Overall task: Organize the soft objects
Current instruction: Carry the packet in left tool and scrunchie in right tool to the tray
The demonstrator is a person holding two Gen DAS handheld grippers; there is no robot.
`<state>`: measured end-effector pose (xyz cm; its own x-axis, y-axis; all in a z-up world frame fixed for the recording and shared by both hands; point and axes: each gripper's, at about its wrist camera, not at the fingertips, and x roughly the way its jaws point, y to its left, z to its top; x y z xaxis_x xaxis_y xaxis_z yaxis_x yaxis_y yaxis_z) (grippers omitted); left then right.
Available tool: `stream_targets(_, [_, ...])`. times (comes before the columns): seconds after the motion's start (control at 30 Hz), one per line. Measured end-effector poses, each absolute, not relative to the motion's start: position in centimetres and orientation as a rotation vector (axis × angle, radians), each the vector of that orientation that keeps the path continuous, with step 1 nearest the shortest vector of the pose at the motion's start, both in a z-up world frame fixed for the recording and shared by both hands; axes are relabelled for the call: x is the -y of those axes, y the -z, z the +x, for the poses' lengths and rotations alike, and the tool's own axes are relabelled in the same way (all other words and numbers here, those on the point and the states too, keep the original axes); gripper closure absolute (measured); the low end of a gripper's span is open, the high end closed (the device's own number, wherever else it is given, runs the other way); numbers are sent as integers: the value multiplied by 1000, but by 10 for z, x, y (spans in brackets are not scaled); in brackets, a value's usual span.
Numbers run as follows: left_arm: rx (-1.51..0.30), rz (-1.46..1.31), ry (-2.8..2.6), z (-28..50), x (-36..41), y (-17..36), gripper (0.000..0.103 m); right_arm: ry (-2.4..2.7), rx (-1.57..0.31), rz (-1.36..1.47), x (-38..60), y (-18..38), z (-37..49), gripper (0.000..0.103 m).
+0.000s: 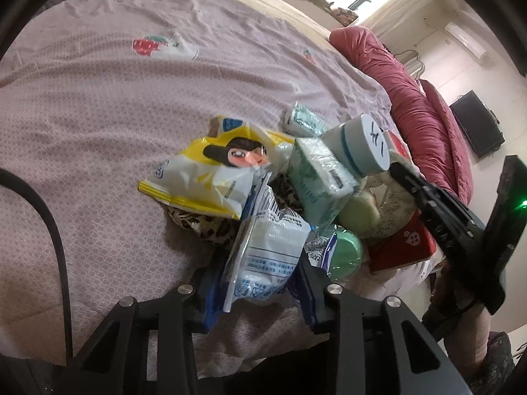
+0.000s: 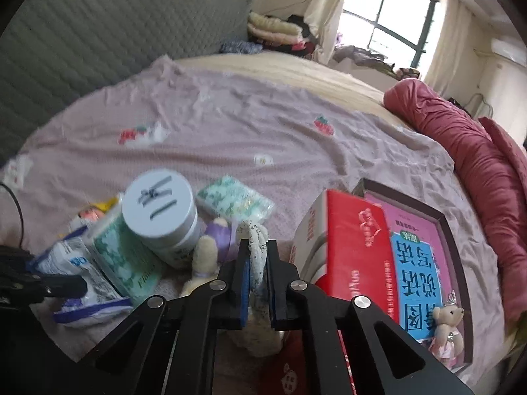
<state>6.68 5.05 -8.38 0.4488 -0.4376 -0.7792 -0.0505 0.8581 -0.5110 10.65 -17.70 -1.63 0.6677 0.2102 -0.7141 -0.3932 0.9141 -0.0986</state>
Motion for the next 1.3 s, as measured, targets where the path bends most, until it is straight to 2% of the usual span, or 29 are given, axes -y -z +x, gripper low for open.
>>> stream_targets(0.5, [-894, -480, 192, 35, -58, 17, 65, -390, -657, -99, 203, -34, 81, 96])
stream_targets(0.73, [-863, -455, 197, 25, -46, -8, 65, -392, -590, -26, 223, -56, 64, 96])
stream_targets(1.3, [-810, -286, 323, 28, 62, -74, 65, -271, -484, 105, 303, -90, 37, 96])
